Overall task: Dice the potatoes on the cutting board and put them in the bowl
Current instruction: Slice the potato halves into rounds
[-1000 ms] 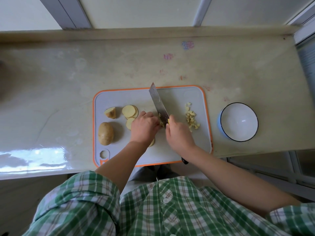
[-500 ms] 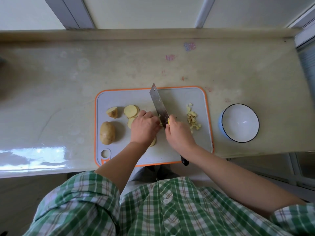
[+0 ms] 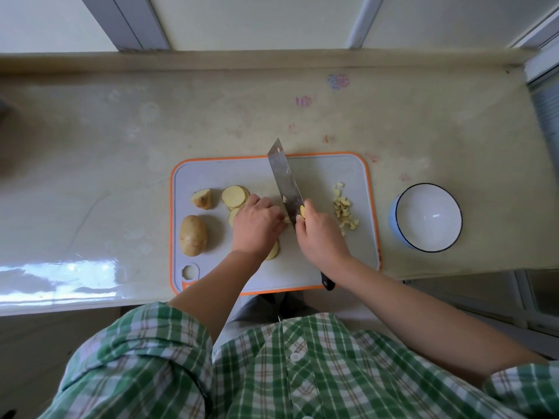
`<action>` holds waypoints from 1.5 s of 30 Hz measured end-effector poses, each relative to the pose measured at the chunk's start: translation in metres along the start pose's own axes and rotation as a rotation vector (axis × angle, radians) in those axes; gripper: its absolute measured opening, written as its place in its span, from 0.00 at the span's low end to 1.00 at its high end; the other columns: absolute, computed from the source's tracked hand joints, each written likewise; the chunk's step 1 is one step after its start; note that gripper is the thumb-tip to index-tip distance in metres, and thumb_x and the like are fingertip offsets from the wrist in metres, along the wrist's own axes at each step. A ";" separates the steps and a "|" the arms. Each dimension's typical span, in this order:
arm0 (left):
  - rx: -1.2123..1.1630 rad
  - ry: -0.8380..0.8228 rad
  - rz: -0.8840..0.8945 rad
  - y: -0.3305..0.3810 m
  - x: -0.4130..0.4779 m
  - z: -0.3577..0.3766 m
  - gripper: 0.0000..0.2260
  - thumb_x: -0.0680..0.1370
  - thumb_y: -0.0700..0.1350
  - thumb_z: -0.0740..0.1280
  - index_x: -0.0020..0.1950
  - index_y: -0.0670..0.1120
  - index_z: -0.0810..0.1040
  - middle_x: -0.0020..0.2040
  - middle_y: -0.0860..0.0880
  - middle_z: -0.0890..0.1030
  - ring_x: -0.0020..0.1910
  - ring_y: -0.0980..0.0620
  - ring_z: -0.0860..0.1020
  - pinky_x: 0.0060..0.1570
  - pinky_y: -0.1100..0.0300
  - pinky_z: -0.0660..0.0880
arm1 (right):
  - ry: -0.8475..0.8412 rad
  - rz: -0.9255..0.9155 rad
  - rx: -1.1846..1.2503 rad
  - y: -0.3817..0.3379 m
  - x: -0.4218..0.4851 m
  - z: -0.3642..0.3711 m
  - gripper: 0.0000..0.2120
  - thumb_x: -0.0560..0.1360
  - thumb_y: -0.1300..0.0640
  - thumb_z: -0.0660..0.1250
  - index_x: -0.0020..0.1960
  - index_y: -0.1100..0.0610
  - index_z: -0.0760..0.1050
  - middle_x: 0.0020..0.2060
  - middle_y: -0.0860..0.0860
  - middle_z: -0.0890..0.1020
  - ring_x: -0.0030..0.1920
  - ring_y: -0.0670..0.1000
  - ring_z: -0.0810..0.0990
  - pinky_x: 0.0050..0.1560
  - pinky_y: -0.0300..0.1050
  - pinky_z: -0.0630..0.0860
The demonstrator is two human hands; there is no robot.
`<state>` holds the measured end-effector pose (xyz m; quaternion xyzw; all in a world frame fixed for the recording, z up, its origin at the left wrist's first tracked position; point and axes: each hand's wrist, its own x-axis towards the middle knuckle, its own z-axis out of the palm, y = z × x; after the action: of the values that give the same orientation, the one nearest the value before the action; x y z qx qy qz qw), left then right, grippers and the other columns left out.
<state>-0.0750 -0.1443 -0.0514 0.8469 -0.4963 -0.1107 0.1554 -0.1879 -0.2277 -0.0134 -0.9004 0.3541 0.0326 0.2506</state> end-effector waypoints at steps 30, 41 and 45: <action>0.000 0.098 -0.110 0.007 -0.025 -0.005 0.04 0.73 0.43 0.70 0.43 0.43 0.78 0.40 0.44 0.78 0.43 0.40 0.75 0.33 0.55 0.67 | 0.030 0.129 0.136 0.037 -0.006 -0.001 0.06 0.80 0.58 0.58 0.49 0.61 0.68 0.39 0.64 0.78 0.42 0.64 0.78 0.35 0.49 0.60; -0.046 -0.020 -0.183 0.025 -0.027 -0.002 0.07 0.77 0.44 0.65 0.50 0.43 0.79 0.47 0.43 0.78 0.51 0.42 0.74 0.40 0.51 0.72 | -0.086 0.092 0.176 0.056 -0.020 -0.012 0.09 0.80 0.56 0.57 0.44 0.57 0.61 0.32 0.57 0.72 0.32 0.62 0.76 0.35 0.63 0.76; -0.039 -0.062 -0.234 0.022 -0.035 -0.005 0.08 0.77 0.44 0.64 0.52 0.42 0.78 0.49 0.43 0.77 0.52 0.42 0.74 0.42 0.50 0.72 | -0.031 0.150 0.189 0.063 -0.021 -0.026 0.07 0.80 0.56 0.57 0.45 0.57 0.62 0.34 0.58 0.73 0.36 0.66 0.78 0.37 0.62 0.76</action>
<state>-0.1080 -0.1230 -0.0377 0.8920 -0.3965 -0.1637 0.1425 -0.2479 -0.2663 -0.0130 -0.8431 0.4182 0.0315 0.3365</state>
